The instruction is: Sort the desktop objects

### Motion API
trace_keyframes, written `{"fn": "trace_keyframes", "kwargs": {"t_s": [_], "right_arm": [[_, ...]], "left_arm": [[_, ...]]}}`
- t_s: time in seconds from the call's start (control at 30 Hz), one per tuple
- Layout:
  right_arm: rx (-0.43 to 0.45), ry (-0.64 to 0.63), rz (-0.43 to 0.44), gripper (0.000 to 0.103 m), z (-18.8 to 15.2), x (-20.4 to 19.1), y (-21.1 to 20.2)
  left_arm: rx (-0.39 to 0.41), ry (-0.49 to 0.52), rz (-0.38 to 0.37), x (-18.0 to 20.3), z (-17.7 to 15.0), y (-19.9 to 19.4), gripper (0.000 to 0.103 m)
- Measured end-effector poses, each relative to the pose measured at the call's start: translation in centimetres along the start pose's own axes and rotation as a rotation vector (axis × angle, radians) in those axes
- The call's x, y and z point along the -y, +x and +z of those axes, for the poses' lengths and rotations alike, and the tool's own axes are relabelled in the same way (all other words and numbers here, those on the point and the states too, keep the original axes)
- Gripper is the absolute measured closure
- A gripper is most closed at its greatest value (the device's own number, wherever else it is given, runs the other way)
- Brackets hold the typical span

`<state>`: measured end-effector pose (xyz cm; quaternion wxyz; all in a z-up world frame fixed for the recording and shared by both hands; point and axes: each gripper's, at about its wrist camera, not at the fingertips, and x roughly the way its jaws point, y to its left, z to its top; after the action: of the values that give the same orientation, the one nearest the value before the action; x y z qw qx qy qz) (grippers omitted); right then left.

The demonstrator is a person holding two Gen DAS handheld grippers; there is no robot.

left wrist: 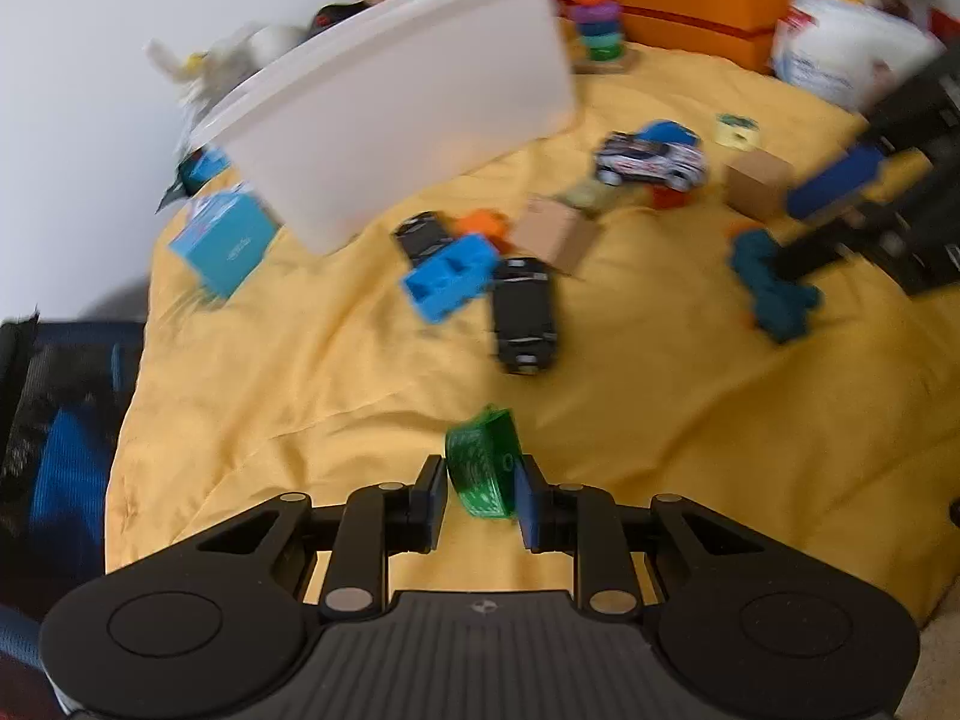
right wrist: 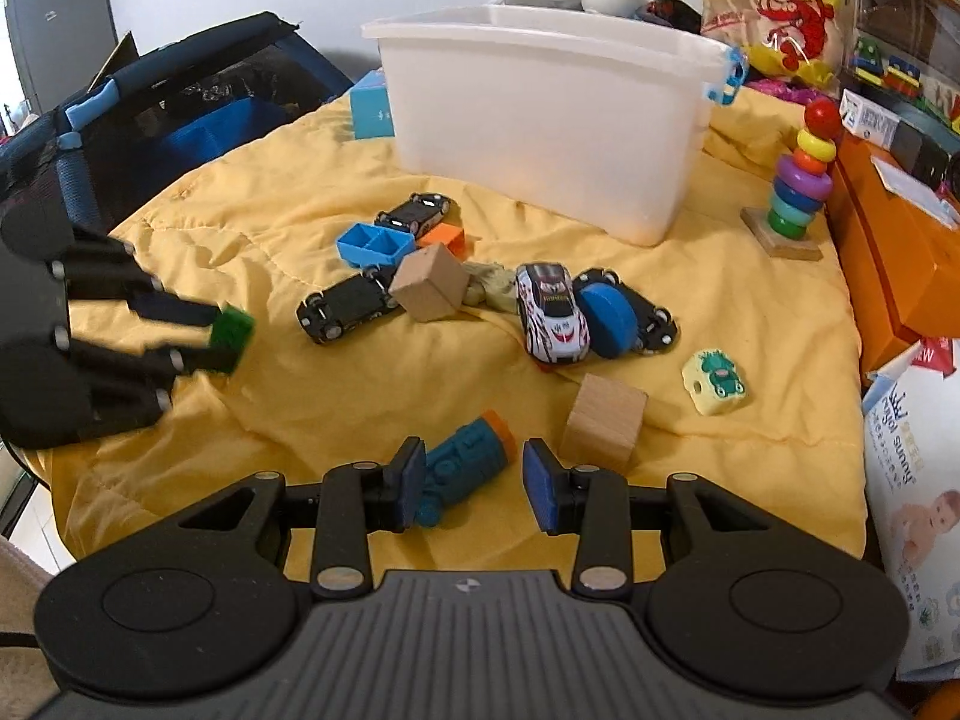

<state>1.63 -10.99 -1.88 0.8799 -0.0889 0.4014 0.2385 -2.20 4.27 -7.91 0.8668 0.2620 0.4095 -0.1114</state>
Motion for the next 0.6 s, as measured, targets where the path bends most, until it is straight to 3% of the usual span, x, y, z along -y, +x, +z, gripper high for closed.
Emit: {"fn": "trace_keyframes", "kwargs": {"t_s": [0.2, 0.27, 0.43, 0.5, 0.6], "right_arm": [[0.002, -0.005, 0.006, 0.061, 0.0, 0.0, 0.0], [0.006, 0.004, 0.002, 0.059, 0.0, 0.0, -0.2], [0.008, 0.012, -0.01, 0.056, 0.0, 0.3, -0.3], [0.004, 0.013, -0.01, 0.056, 0.0, 0.3, -0.3], [0.003, 0.011, -0.009, 0.055, 0.0, 0.2, -0.3]], "left_arm": [[0.086, 0.055, -0.027, 1.7, 0.2, -1.8, 0.067], [0.08, 0.048, -0.088, 2.1, 0.3, -1.9, 0.067], [0.065, -0.068, -0.258, 1.9, 0.0, -1.8, 0.067], [0.104, -0.091, -0.258, 1.8, -0.2, -2.5, 0.067], [0.181, -0.19, -0.237, -0.1, -0.1, -3.4, 0.056]]}}
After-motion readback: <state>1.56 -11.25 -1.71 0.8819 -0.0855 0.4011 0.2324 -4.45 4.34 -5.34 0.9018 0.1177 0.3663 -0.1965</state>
